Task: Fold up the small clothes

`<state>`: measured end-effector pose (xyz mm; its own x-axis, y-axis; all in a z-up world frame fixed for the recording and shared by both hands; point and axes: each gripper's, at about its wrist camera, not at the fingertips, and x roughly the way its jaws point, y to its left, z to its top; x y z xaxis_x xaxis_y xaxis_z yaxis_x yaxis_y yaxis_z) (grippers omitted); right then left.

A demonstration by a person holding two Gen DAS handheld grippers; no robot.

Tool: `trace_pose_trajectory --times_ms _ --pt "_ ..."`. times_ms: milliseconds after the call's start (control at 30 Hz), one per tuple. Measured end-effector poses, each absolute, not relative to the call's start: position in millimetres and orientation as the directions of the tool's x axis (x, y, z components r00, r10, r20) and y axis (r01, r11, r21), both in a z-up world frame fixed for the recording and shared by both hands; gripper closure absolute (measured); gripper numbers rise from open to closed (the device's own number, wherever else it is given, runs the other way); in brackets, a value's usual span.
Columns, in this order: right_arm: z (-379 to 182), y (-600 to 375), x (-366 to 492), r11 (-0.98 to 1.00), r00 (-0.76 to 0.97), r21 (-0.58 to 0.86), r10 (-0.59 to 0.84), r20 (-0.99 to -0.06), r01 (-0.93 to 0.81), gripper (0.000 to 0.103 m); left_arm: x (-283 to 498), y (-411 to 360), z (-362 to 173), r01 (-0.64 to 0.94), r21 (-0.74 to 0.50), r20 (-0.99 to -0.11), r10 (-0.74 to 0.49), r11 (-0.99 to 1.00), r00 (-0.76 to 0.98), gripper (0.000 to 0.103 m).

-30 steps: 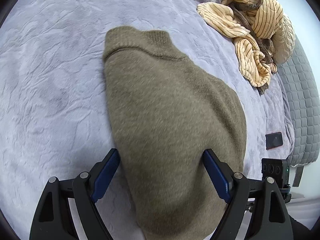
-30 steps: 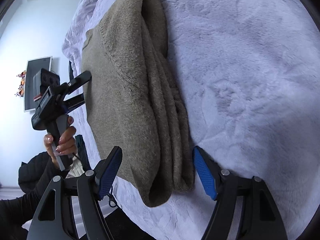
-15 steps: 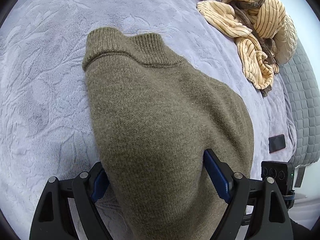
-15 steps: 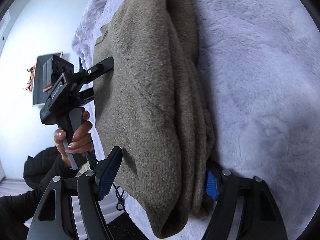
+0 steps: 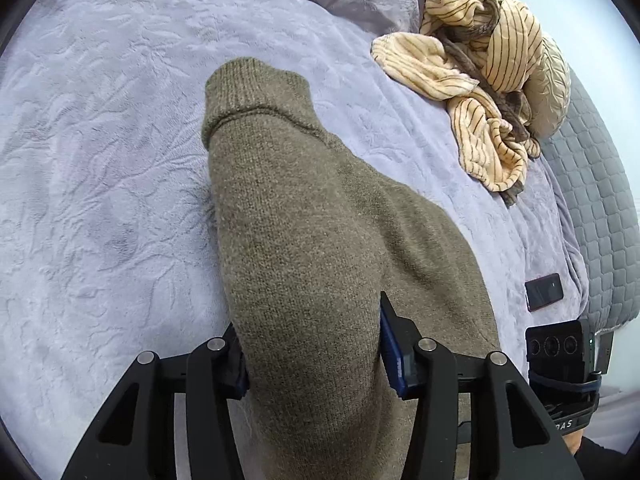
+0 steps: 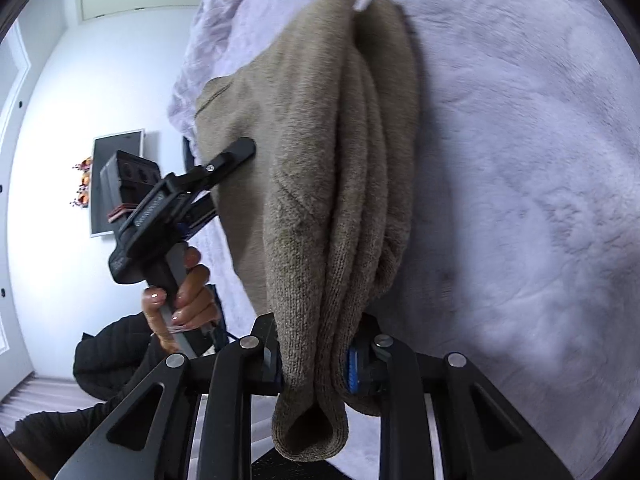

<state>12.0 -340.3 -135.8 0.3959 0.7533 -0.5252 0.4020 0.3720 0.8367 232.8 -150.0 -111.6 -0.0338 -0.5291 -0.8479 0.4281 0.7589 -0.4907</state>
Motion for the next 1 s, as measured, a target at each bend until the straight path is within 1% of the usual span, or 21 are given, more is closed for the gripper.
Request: trace_pose_trajectory --times_ms 167,300,467,600,667,733,767,800,867,900,967,1000 --pt "-102.5 -317.0 26.2 0.389 0.37 0.859 0.784 -0.499 0.334 0.079 232.8 -127.9 -77.9 0.448 -0.471 -0.855 -0.518 0.76 -0.022 0.052" --pt "-80.0 -290.4 36.4 0.41 0.347 0.868 0.8 -0.49 0.28 0.079 232.3 -95.0 -54.5 0.473 -0.437 -0.873 -0.487 0.765 -0.019 0.052" --pt "-70.7 -257.7 42.0 0.442 0.315 0.87 0.812 -0.492 0.219 0.079 232.1 -46.1 -38.9 0.512 -0.389 -0.884 -0.467 0.766 0.025 0.052" --pt "-83.2 -227.5 52.4 0.448 0.298 0.869 0.818 -0.493 0.208 0.08 239.7 -11.7 -56.8 0.511 -0.375 -0.882 -0.467 0.774 0.059 0.052" --pt "-94.8 -210.0 55.0 0.456 0.283 0.863 0.817 -0.503 0.218 0.08 242.5 -0.7 -78.6 0.516 -0.336 -0.902 -0.427 0.788 0.064 0.051" --pt "-118.5 -200.4 54.4 0.475 0.248 0.844 0.811 -0.529 0.249 0.079 243.6 9.0 -107.5 0.495 -0.319 -0.923 -0.383 0.808 0.031 0.051" --pt "-130.2 -192.9 54.1 0.496 0.217 0.828 0.806 -0.551 0.262 0.079 243.8 15.0 -121.5 0.474 -0.319 -0.93 -0.368 0.821 0.011 0.047" --pt "-137.7 -185.9 56.0 0.517 0.189 0.813 0.799 -0.571 0.268 0.079 244.0 20.6 -129.1 0.456 -0.32 -0.931 -0.365 0.83 0.011 0.045" --pt "-154.3 -176.9 50.9 0.57 0.133 0.776 0.776 -0.616 0.272 0.079 244.6 31.1 -132.5 0.425 -0.326 -0.926 -0.375 0.845 0.034 0.028" --pt "-161.1 -177.7 47.1 0.58 0.121 0.763 0.768 -0.629 0.285 0.079 245.7 34.7 -132.9 0.414 -0.331 -0.925 -0.378 0.848 0.033 0.025" --pt "-168.2 -184.7 39.8 0.563 0.126 0.76 0.771 -0.624 0.325 0.077 247.1 41.1 -132.6 0.406 -0.347 -0.921 -0.389 0.846 0.024 0.024" --pt "-170.7 -190.6 36.4 0.552 0.124 0.755 0.772 -0.623 0.353 0.071 246.7 43.5 -130.4 0.406 -0.341 -0.923 -0.384 0.848 0.026 0.024"
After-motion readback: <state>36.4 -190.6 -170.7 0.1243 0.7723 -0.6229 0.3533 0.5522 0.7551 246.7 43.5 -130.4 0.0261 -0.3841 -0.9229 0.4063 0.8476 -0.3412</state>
